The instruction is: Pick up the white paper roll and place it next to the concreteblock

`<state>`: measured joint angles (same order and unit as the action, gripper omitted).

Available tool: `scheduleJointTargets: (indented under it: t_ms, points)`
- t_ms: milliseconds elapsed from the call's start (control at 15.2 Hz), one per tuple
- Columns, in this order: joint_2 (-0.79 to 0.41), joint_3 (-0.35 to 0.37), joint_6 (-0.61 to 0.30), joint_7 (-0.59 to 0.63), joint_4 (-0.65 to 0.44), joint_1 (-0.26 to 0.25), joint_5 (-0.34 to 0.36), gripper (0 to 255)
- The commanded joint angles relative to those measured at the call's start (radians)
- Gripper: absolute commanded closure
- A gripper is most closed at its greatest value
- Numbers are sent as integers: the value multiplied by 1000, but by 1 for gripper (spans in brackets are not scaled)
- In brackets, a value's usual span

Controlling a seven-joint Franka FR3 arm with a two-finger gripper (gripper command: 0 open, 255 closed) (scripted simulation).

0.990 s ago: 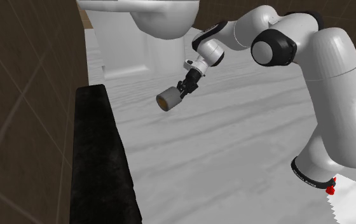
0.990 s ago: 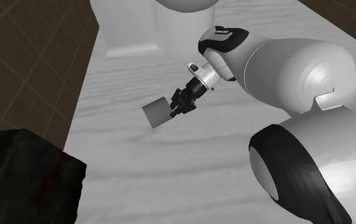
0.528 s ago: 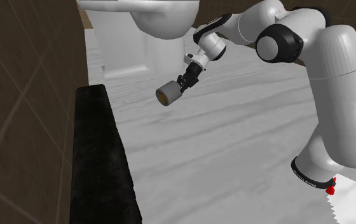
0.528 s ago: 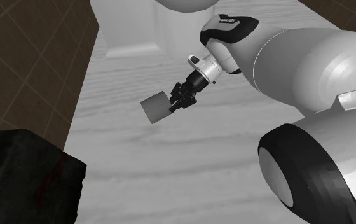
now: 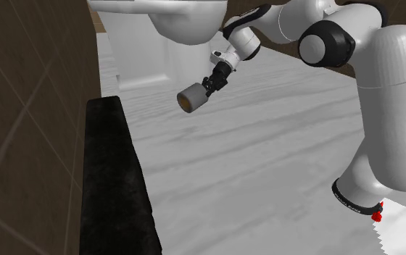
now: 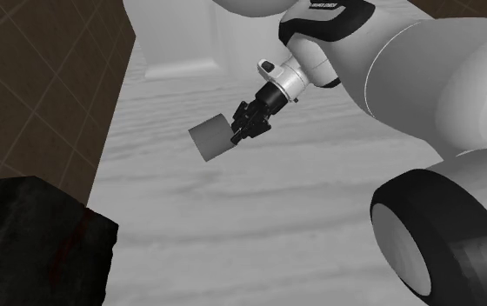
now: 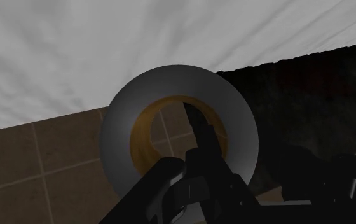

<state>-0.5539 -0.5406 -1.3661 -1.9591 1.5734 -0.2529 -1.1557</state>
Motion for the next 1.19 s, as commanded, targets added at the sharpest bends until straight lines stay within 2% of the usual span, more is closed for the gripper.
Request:
scheduleJointTargets:
  t_ms: [0,1122]
  points:
    - [14,-3,10,16,-7,0,3,255]
    - [88,-14,98,161,-109,11,8,255]
